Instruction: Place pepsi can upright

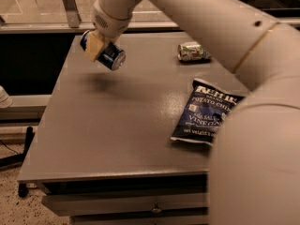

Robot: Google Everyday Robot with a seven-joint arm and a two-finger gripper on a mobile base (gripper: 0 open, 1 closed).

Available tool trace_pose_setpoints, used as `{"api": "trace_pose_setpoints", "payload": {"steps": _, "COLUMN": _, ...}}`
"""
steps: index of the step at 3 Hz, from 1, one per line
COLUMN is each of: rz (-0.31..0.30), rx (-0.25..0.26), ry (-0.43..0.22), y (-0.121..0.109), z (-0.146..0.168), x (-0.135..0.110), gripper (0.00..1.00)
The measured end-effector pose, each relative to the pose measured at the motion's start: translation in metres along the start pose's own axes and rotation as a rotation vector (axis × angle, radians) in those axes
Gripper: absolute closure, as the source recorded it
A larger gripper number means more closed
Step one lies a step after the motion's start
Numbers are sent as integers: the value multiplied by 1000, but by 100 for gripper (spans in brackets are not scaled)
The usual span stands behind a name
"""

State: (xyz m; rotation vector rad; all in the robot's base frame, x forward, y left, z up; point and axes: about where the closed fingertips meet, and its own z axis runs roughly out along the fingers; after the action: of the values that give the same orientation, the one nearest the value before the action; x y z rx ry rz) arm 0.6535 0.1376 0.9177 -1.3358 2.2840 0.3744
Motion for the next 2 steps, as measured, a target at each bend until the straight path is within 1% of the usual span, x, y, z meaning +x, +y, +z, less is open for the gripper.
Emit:
{"api": "trace_pose_setpoints", "payload": {"steps": 1, "rz": -8, "rx": -96, "ry": -160, "y": 36, "z": -19, "x": 11, "gripper": 100}}
{"api": "trace_pose_setpoints", "payload": {"steps": 2, "rz": -8, "rx": -191, "ry": -329, "y": 69, "z": -19, "x": 27, "gripper": 100}}
